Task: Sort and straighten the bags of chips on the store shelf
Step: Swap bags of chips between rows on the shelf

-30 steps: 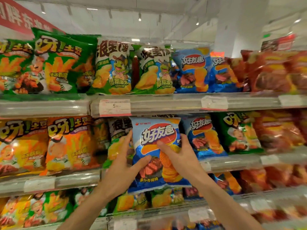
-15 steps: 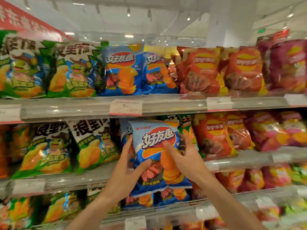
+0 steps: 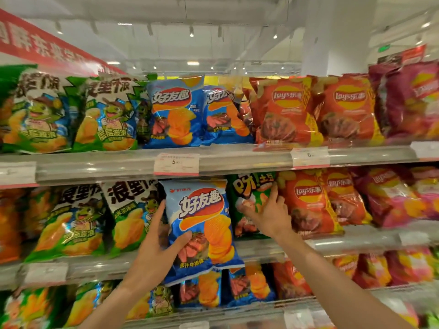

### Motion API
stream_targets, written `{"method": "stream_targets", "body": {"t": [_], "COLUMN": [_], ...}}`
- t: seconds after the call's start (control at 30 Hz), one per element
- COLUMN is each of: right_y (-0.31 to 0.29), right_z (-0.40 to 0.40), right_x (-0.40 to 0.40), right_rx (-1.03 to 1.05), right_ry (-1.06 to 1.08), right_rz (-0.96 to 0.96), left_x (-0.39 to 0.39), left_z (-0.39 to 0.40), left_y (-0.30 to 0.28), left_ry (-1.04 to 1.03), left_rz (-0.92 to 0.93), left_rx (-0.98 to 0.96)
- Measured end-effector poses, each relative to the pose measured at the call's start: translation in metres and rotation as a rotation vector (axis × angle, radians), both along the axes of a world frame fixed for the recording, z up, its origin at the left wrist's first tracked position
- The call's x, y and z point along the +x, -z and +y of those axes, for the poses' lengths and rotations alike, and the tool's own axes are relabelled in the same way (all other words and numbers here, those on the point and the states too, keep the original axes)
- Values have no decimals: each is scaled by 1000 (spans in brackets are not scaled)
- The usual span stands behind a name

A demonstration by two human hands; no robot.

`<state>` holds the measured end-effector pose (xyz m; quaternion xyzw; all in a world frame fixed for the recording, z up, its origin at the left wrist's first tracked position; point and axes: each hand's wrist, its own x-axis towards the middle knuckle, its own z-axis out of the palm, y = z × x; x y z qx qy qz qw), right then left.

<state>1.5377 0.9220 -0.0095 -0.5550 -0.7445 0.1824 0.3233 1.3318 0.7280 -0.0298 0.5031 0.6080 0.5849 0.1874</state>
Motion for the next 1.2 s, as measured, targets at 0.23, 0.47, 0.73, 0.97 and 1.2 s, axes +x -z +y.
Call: {"method": "stream_targets", "body": {"t": [0.23,0.47,0.73,0.97,1.2], "right_y": [-6,-23,-20,-13,2], "right_z": [-3,-14,-26,-37,-44], "right_x": [-8,-2,57,121,157], "right_rx": [150,276,323,363,336], "right_ry": [33,72,96,196,225], "right_rz": [-5,-120,-134,-121,-85], "left_x": [-4,-16,9,45,72], "left_z": [-7,-5,28,73,123], "left_y": [-6,-4,0,-6,-25], "left_ry": [-33,-38,56,64,-92], "left_rz": [12,37,49,113,273], "left_rx": [12,10,-4,-32,-86]}}
